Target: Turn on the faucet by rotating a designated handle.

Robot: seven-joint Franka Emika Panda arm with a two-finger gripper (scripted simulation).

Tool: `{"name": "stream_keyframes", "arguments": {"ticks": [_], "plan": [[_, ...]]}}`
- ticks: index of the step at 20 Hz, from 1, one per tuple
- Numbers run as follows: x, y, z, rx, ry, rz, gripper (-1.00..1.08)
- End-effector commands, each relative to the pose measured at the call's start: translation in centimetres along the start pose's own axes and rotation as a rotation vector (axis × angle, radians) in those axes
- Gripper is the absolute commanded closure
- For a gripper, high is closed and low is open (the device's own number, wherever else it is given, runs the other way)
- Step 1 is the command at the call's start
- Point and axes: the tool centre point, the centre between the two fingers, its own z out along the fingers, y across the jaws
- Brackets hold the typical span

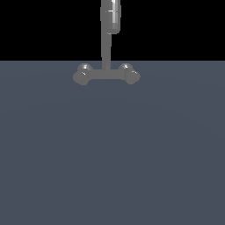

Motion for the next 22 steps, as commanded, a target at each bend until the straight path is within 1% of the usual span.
{"name": "stream_keyframes", "arguments": {"ticks": [1,2,3,4,5,6,7,8,9,10,11,12,13,14,15,16,17,18,19,20,21,22], "plan": [[0.3,-1.2,2.7,-0.007,-0.073,-0.025,0.27],[0.8,-2.7,4.0,-0.028,-0.083,-0.087,0.08],[1.2,-4.2,6.3,-0.037,-0.128,-0.095,0.12],[2.7,-4.6,5.7,-0.014,-0.083,-0.029,0.04],[3.7,-6.1,6.5,-0.023,-0.084,-0.100,0.04],[4.3,-6.9,8.4,-0.036,-0.102,-0.137,-0.06],[3.9,-8.9,10.5,-0.024,-0.132,-0.131,0.03],[6.1,-9.2,9.8,-0.025,-0.092,-0.153,0.10],[6.9,-11.0,10.3,-0.070,-0.072,-0.219,0.13],[7.2,-12.7,11.6,-0.105,-0.077,-0.284,0.24],[8.9,-11.5,12.1,-0.091,-0.062,-0.252,0.33],[9.9,-11.6,13.2,-0.100,-0.061,-0.278,0.26],[10.9,-13.2,14.1,-0.139,-0.043,-0.368,0.13],[10.6,-13.8,14.0,-0.144,-0.041,-0.379,0.13],[11.9,-13.5,14.7,-0.154,-0.036,-0.410,0.03],[12.2,-15.4,16.0,-0.150,-0.034,-0.488,-0.16],[12.0,-17.1,17.8,-0.128,-0.044,-0.528,-0.28],[12.8,-14.4,20.0,-0.122,-0.069,-0.467,-0.22],[12.4,-13.6,22.4,-0.085,-0.110,-0.467,-0.65],[14.9,-11.3,22.1,-0.119,-0.084,-0.442,-0.44],[12.9,-12.5,25.1,-0.127,-0.108,-0.539,0.20],[12.4,-14.9,25.8,-0.131,-0.122,-0.593,0.20]]}}
